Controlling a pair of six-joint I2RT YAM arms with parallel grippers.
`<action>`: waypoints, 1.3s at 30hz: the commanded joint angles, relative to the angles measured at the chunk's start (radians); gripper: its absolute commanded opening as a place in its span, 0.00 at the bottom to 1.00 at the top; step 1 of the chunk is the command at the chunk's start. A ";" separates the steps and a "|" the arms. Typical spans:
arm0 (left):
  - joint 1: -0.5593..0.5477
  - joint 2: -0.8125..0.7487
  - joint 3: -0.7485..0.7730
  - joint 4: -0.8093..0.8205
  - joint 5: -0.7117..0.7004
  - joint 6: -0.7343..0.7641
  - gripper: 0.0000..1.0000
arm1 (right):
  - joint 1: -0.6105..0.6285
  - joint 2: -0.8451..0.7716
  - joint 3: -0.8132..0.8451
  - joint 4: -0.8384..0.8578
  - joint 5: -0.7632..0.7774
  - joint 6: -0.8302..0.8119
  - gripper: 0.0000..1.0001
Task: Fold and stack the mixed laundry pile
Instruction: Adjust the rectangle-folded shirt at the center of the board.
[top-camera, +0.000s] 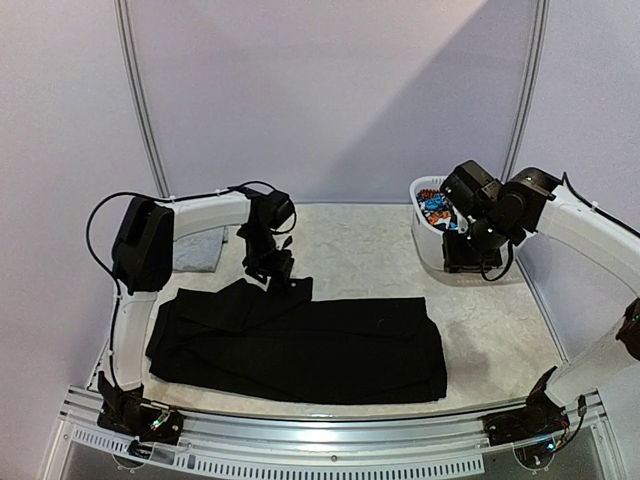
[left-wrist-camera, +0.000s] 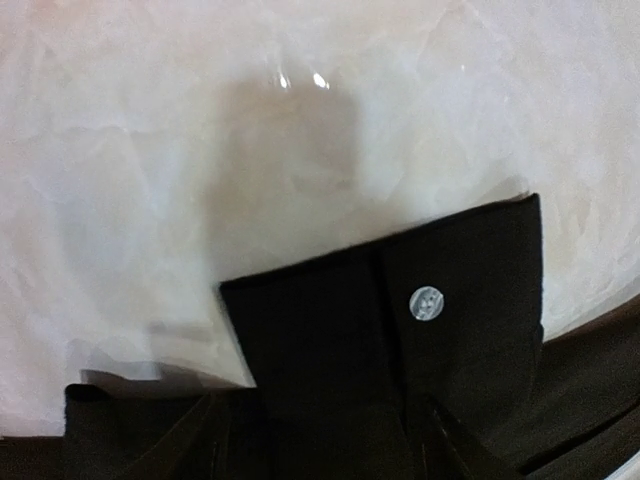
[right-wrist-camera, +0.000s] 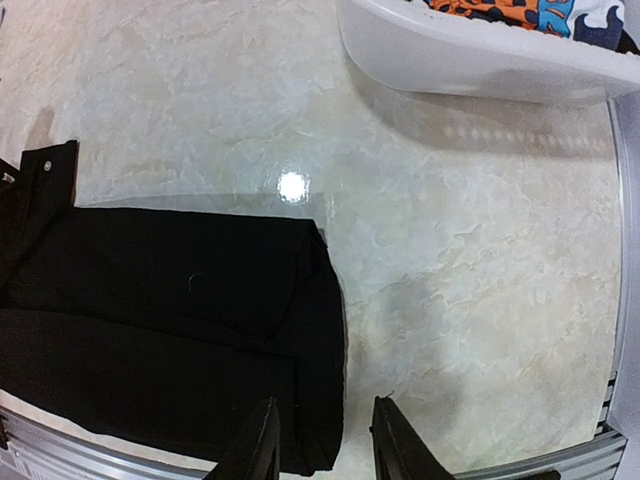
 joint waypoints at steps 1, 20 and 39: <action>-0.003 -0.093 -0.039 0.034 -0.083 -0.045 0.64 | -0.005 -0.054 -0.026 -0.037 0.039 0.041 0.32; 0.021 0.074 -0.013 0.076 -0.017 -0.030 0.40 | -0.005 -0.003 0.034 -0.063 0.041 0.058 0.32; -0.066 -0.125 -0.068 0.095 0.024 -0.089 0.00 | -0.005 0.015 0.058 -0.051 0.049 0.047 0.32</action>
